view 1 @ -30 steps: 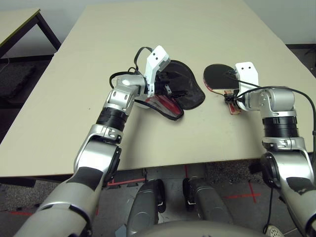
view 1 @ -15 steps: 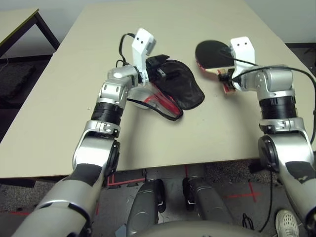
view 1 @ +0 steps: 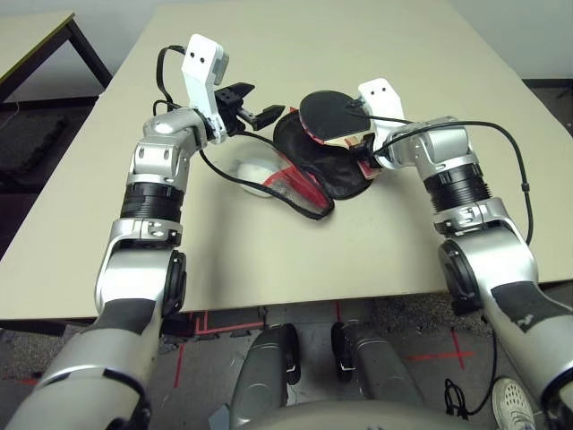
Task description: Store the ping-pong paddle in its case and zip it.
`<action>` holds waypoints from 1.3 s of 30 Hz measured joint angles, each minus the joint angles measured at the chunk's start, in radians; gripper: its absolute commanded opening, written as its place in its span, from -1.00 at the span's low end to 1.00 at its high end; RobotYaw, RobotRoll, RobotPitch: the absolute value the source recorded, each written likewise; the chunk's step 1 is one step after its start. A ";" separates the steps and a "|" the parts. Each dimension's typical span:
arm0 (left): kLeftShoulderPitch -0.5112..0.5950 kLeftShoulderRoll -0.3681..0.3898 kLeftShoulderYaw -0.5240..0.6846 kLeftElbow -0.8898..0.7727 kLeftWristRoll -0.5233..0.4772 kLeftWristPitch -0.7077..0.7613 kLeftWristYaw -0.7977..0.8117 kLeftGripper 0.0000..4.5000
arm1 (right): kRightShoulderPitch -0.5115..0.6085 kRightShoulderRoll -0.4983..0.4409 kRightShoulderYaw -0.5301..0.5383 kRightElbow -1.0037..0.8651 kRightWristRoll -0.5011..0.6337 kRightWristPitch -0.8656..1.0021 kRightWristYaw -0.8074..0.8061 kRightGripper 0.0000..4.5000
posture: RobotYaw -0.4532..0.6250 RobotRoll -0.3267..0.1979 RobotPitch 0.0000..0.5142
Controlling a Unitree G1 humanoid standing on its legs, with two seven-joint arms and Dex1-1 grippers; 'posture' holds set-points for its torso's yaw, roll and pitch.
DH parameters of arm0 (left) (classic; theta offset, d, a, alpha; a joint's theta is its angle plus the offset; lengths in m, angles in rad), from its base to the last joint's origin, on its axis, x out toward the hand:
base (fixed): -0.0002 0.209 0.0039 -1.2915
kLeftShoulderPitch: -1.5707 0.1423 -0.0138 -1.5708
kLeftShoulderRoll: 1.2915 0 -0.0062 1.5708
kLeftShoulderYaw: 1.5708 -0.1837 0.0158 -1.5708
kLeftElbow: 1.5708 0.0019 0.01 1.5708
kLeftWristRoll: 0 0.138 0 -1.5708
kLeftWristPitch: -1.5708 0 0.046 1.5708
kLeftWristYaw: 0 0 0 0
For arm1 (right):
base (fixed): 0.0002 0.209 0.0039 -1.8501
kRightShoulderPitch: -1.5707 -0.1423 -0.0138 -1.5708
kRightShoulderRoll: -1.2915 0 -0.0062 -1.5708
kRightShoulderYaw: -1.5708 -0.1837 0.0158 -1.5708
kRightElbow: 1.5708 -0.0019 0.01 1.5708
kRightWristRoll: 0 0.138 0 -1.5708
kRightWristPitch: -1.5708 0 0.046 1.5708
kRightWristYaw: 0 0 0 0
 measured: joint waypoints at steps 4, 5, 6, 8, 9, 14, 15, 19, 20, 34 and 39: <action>0.015 0.012 0.017 -0.040 -0.011 0.024 0.018 1.00 | -0.021 0.027 0.002 0.102 -0.017 -0.067 0.006 -0.51 | -0.08 0.25 -0.49; 0.020 0.019 0.021 -0.051 -0.017 0.029 0.020 1.00 | -0.024 0.032 0.002 0.125 -0.020 -0.083 0.006 -0.51 | -0.06 0.25 -0.47; 0.026 0.024 0.024 -0.061 -0.019 0.033 0.023 1.00 | -0.024 0.033 0.001 0.141 -0.023 -0.095 0.006 -0.51 | -0.06 0.25 -0.46; 0.039 0.029 0.028 -0.076 -0.023 0.043 0.030 1.00 | -0.024 0.033 -0.001 0.163 -0.033 -0.108 0.006 -0.51 | -0.07 0.25 -0.46; 0.044 0.030 0.028 -0.079 -0.024 0.047 0.031 1.00 | -0.024 0.033 -0.002 0.168 -0.036 -0.113 0.006 -0.51 | -0.07 0.25 -0.46; 0.052 0.036 0.034 -0.081 -0.034 0.058 0.044 1.00 | -0.024 0.032 -0.005 0.182 -0.044 -0.123 0.005 -0.51 | -0.09 0.25 -0.45; 0.052 0.039 0.034 -0.081 -0.034 0.058 0.046 1.00 | -0.024 0.032 -0.007 0.182 -0.044 -0.123 0.005 -0.51 | -0.09 0.25 -0.45; 0.042 0.041 0.035 -0.071 -0.034 0.057 0.048 1.00 | -0.024 0.033 -0.013 0.182 -0.045 -0.123 0.004 -0.51 | -0.10 0.25 -0.44; 0.039 0.041 0.035 -0.067 -0.034 0.056 0.049 1.00 | -0.023 0.033 -0.014 0.182 -0.045 -0.122 0.004 -0.51 | -0.11 0.25 -0.44; 0.022 0.041 0.036 -0.018 -0.035 0.023 0.062 1.00 | -0.004 0.045 -0.015 0.176 -0.053 -0.113 0.003 -0.17 | -0.09 0.25 -0.44; 0.022 0.041 0.047 -0.014 -0.036 0.012 0.079 1.00 | -0.004 0.046 -0.033 0.172 -0.050 -0.124 0.006 0.48 | -0.08 0.25 -0.46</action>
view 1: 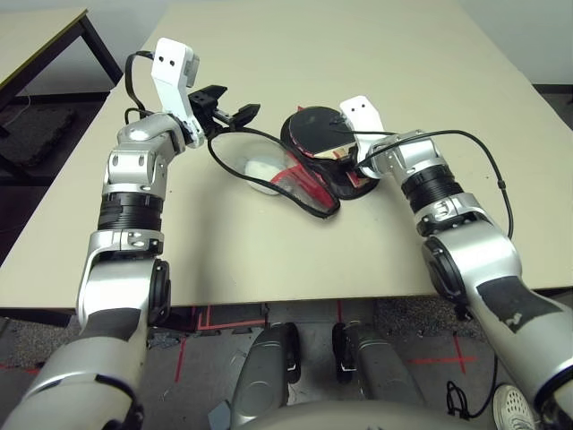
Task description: Store the ping-pong paddle in its case and zip it.
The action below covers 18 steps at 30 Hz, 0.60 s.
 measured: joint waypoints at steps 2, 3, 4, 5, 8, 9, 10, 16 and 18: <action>-0.005 0.005 0.016 0.021 0.000 -0.012 0.022 1.00 | 0.000 -0.004 -0.007 -0.023 0.005 0.000 0.006 0.75 | -0.09 0.25 -0.47; -0.010 0.012 0.023 0.034 0.001 -0.020 0.038 1.00 | 0.000 -0.009 -0.010 -0.039 0.007 -0.004 0.014 0.89 | -0.09 0.25 -0.47; -0.016 0.021 0.033 0.049 0.001 -0.030 0.053 1.00 | 0.003 -0.019 -0.010 -0.059 0.008 -0.017 0.026 0.99 | -0.10 0.25 -0.48; -0.021 0.034 0.044 0.069 0.003 -0.049 0.072 1.00 | 0.010 -0.037 -0.010 -0.089 0.009 -0.040 0.045 0.99 | -0.10 0.25 -0.48; -0.022 0.088 0.089 0.137 0.006 -0.096 0.123 1.00 | 0.029 -0.114 -0.016 -0.174 0.010 -0.094 0.091 0.99 | -0.12 0.25 -0.49; -0.021 0.101 0.099 0.158 0.007 -0.107 0.133 1.00 | 0.043 -0.137 -0.025 -0.201 0.012 -0.112 0.106 0.99 | -0.13 0.25 -0.49; -0.019 0.112 0.106 0.176 0.009 -0.120 0.138 1.00 | 0.061 -0.153 -0.034 -0.232 0.017 -0.129 0.122 0.99 | -0.13 0.25 -0.49; 0.086 0.141 0.115 0.240 0.026 -0.188 0.149 1.00 | 0.190 -0.211 -0.044 -0.444 0.055 -0.218 0.229 0.99 | -0.18 0.25 -0.49; 0.144 0.128 0.114 0.236 0.027 -0.188 0.154 1.00 | 0.224 -0.217 -0.052 -0.506 0.060 -0.224 0.232 0.99 | -0.18 0.25 -0.49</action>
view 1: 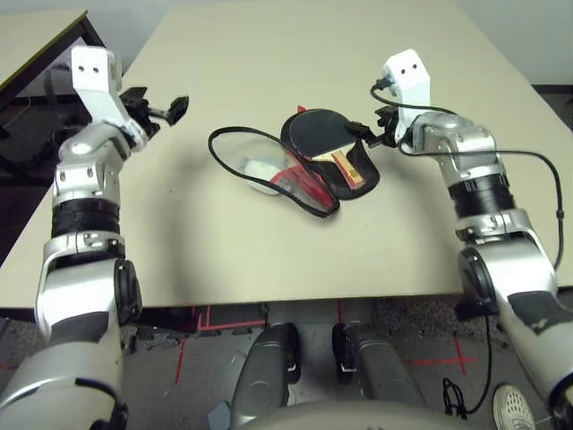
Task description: Store the ping-pong paddle in its case and zip it.
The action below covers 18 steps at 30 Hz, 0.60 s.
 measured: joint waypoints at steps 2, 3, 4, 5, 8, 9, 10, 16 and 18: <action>0.053 -0.037 -0.010 -0.033 -0.004 0.023 -0.005 1.00 | 0.025 -0.002 -0.016 -0.035 0.003 0.001 -0.009 0.99 | -0.19 0.25 -0.47; 0.074 -0.057 -0.021 -0.060 -0.009 0.043 -0.016 1.00 | 0.031 -0.002 -0.023 -0.040 0.004 0.003 -0.017 0.99 | -0.20 0.25 -0.47; 0.094 -0.078 -0.032 -0.104 -0.016 0.067 -0.033 1.00 | 0.037 -0.004 -0.027 -0.048 0.005 0.005 -0.023 0.99 | -0.21 0.25 -0.46; 0.110 -0.095 -0.048 -0.151 -0.028 0.093 -0.056 1.00 | 0.039 -0.007 -0.030 -0.055 0.008 0.007 -0.029 0.99 | -0.21 0.25 -0.46; 0.120 -0.125 -0.080 -0.301 -0.066 0.171 -0.111 1.00 | 0.042 -0.025 -0.051 -0.072 0.017 0.014 -0.045 0.99 | -0.21 0.25 -0.45; 0.118 -0.130 -0.083 -0.349 -0.081 0.197 -0.125 1.00 | 0.045 -0.032 -0.061 -0.076 0.018 0.015 -0.053 0.99 | -0.22 0.25 -0.44; 0.113 -0.135 -0.084 -0.393 -0.100 0.225 -0.137 1.00 | 0.050 -0.040 -0.070 -0.077 0.018 0.016 -0.062 0.99 | -0.22 0.25 -0.44; -0.011 -0.176 -0.102 -0.497 -0.171 0.335 -0.163 1.00 | 0.081 -0.055 -0.108 -0.080 0.024 0.044 -0.110 0.99 | -0.25 0.25 -0.45; -0.047 -0.192 -0.113 -0.477 -0.166 0.329 -0.164 1.00 | 0.081 -0.059 -0.118 -0.080 0.027 0.049 -0.126 0.99 | -0.27 0.25 -0.46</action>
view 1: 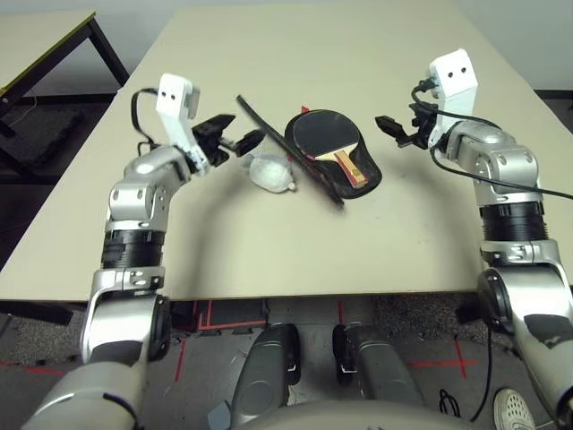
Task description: Store the ping-pong paddle in its case and zip it.
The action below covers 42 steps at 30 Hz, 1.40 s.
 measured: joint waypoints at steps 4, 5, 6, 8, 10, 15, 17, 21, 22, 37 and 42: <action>-0.024 -0.047 -0.041 0.093 0.028 -0.040 -0.003 1.00 | -0.001 -0.001 -0.037 -0.001 0.013 0.026 -0.033 0.99 | -0.31 0.25 -0.47; -0.025 -0.056 -0.050 0.120 0.033 -0.048 -0.005 1.00 | -0.001 -0.001 -0.045 -0.003 0.018 0.038 -0.039 0.99 | -0.32 0.25 -0.47; -0.029 -0.071 -0.054 0.150 0.036 -0.062 -0.005 1.00 | -0.001 -0.002 -0.059 -0.008 0.027 0.052 -0.045 0.99 | -0.33 0.25 -0.46; -0.039 -0.100 -0.066 0.215 0.057 -0.100 -0.003 1.00 | -0.004 -0.003 -0.077 -0.031 0.040 0.078 -0.056 0.99 | -0.34 0.25 -0.46; -0.048 -0.125 -0.073 0.269 0.074 -0.133 0.000 1.00 | -0.007 -0.004 -0.091 -0.053 0.053 0.100 -0.066 0.99 | -0.34 0.25 -0.45; -0.087 -0.150 -0.075 0.401 0.105 -0.213 0.012 1.00 | -0.006 -0.004 -0.106 -0.107 0.087 0.164 -0.074 0.99 | -0.35 0.25 -0.41; -0.109 -0.155 -0.069 0.446 0.113 -0.240 0.021 1.00 | -0.006 -0.003 -0.110 -0.129 0.102 0.194 -0.077 0.99 | -0.35 0.25 -0.40; -0.165 -0.162 -0.042 0.476 0.111 -0.278 0.040 1.00 | -0.005 0.052 -0.178 -0.150 0.183 0.329 -0.096 0.99 | -0.34 0.25 -0.40; -0.181 -0.161 -0.028 0.475 0.106 -0.288 0.040 1.00 | -0.004 0.085 -0.216 -0.147 0.208 0.380 -0.119 0.99 | -0.33 0.25 -0.40; -0.058 -0.015 0.011 0.220 0.068 -0.151 -0.023 1.00 | 0.020 0.288 -0.482 -0.087 0.278 0.750 -0.309 0.99 | -0.23 0.25 -0.40; -0.007 -0.012 0.022 0.137 0.049 -0.099 0.011 1.00 | 0.028 0.303 -0.492 -0.063 0.277 0.754 -0.319 0.99 | -0.20 0.25 -0.40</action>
